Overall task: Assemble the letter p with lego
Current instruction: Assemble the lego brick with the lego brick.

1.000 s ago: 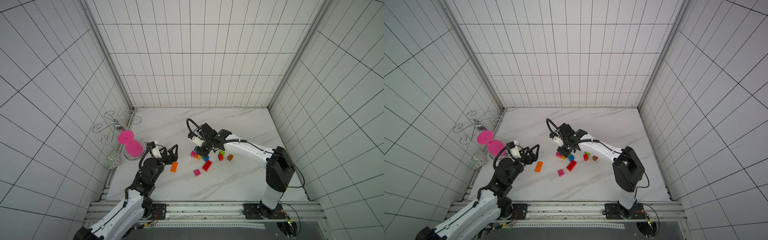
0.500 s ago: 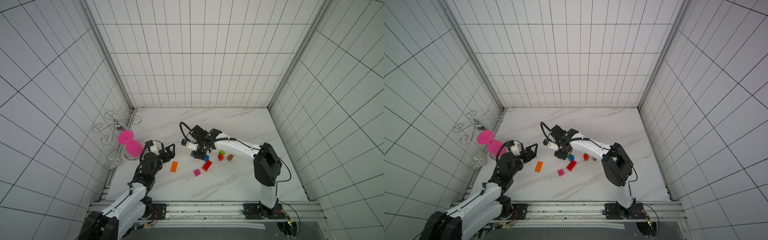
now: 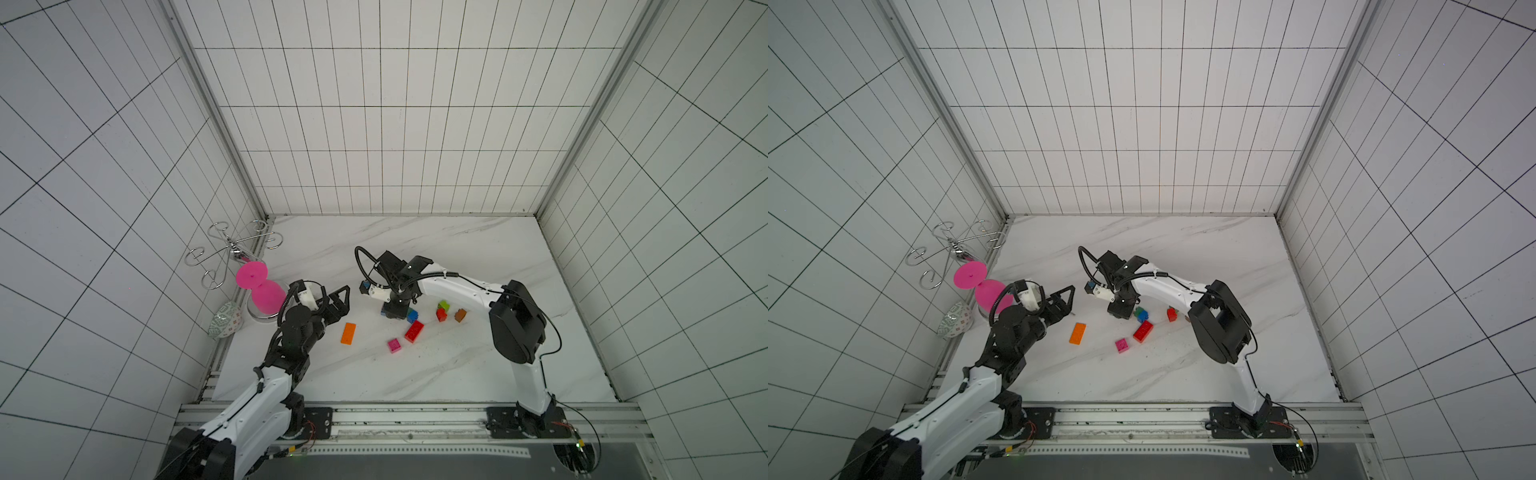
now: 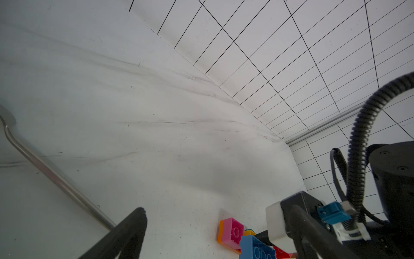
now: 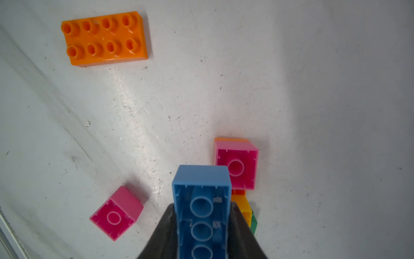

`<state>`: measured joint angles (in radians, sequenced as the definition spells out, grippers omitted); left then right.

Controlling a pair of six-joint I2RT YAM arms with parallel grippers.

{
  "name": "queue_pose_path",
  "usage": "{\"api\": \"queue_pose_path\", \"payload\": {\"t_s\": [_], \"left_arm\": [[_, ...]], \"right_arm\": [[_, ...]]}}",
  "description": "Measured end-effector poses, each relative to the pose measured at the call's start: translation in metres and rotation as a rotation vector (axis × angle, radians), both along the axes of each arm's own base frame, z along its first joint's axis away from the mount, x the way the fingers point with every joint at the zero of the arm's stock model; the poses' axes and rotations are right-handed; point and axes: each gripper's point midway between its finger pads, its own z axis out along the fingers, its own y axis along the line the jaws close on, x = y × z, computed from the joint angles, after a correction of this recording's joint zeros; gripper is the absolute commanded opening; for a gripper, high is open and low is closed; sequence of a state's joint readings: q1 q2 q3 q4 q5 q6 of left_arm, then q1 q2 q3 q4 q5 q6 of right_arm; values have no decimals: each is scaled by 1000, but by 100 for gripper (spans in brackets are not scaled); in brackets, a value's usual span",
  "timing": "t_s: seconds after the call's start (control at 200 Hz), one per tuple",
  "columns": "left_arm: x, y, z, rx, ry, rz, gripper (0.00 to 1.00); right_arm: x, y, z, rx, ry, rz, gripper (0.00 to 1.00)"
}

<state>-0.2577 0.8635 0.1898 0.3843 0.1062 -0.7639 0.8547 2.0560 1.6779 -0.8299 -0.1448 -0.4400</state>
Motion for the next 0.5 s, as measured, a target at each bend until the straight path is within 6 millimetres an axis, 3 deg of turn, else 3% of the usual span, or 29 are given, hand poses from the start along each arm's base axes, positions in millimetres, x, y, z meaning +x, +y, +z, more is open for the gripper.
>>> {"api": "queue_pose_path", "payload": {"t_s": [0.5], "left_arm": [[0, 0, 2, -2, -8, 0, 98]], "right_arm": [[15, -5, -8, -20, 15, -15, 0]]}}
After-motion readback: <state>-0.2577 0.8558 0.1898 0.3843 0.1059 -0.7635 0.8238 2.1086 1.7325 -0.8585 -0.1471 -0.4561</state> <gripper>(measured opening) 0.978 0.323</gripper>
